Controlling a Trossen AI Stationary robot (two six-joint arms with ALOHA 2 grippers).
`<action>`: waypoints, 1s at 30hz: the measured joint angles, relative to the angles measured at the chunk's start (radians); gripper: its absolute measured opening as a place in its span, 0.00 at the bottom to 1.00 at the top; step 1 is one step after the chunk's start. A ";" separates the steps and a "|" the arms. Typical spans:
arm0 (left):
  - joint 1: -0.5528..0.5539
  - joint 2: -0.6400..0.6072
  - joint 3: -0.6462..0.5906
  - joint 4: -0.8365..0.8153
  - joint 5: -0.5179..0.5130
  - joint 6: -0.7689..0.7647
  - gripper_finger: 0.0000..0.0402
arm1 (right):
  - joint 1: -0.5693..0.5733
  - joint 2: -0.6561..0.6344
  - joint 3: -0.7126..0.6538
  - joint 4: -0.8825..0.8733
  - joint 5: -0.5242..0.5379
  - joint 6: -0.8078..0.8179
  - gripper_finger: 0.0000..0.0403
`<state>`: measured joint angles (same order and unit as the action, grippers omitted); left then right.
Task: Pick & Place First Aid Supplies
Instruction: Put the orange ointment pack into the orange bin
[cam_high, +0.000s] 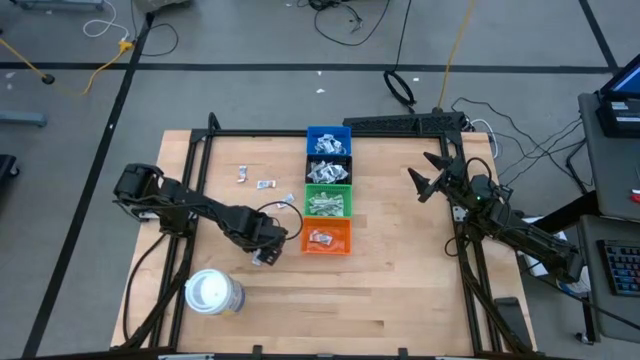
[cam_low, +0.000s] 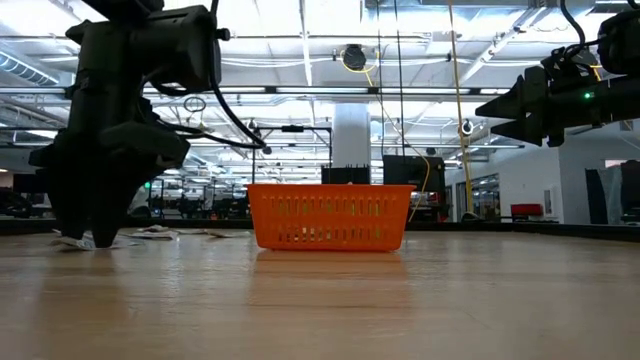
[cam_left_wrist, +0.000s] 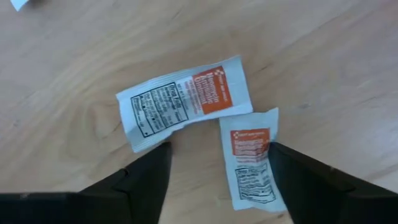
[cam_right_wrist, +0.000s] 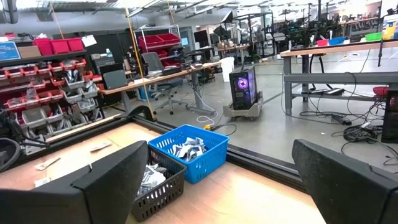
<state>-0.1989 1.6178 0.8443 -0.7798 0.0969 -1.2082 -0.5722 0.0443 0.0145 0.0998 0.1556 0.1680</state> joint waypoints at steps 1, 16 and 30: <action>0.000 0.000 -0.001 0.001 0.001 0.002 0.65 | 0.000 0.000 0.000 0.000 0.000 0.000 0.98; 0.001 0.000 -0.001 0.031 0.057 0.094 0.04 | 0.000 0.000 0.000 0.000 0.000 0.000 0.98; 0.032 -0.041 0.124 -0.248 0.096 0.492 0.00 | 0.000 0.000 0.000 0.000 0.000 0.000 0.98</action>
<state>-0.1666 1.5768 0.9687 -1.0280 0.1929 -0.7161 -0.5724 0.0441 0.0147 0.0998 0.1558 0.1680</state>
